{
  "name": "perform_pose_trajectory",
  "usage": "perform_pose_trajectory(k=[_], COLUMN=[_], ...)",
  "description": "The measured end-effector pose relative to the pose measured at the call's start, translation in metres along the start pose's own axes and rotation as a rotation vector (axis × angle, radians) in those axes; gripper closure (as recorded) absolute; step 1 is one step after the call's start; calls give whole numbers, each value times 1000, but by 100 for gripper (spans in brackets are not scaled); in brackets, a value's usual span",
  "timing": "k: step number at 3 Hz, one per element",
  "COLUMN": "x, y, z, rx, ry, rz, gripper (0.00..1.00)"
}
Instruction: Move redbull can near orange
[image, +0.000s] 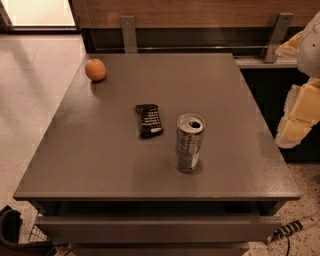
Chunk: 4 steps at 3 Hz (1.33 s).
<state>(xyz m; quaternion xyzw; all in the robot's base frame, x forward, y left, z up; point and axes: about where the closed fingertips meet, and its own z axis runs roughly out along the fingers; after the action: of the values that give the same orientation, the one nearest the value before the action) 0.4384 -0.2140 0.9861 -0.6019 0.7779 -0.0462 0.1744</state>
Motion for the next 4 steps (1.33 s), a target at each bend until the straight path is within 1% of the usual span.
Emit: perform_pose_trajectory(k=[1, 2, 3, 4], x=[0, -1, 3, -5], y=[0, 0, -1, 3], z=[0, 0, 14, 49], rx=[0, -1, -14, -46], ry=[0, -23, -146, -397], rz=[0, -2, -6, -38], gripper=[0, 0, 0, 0])
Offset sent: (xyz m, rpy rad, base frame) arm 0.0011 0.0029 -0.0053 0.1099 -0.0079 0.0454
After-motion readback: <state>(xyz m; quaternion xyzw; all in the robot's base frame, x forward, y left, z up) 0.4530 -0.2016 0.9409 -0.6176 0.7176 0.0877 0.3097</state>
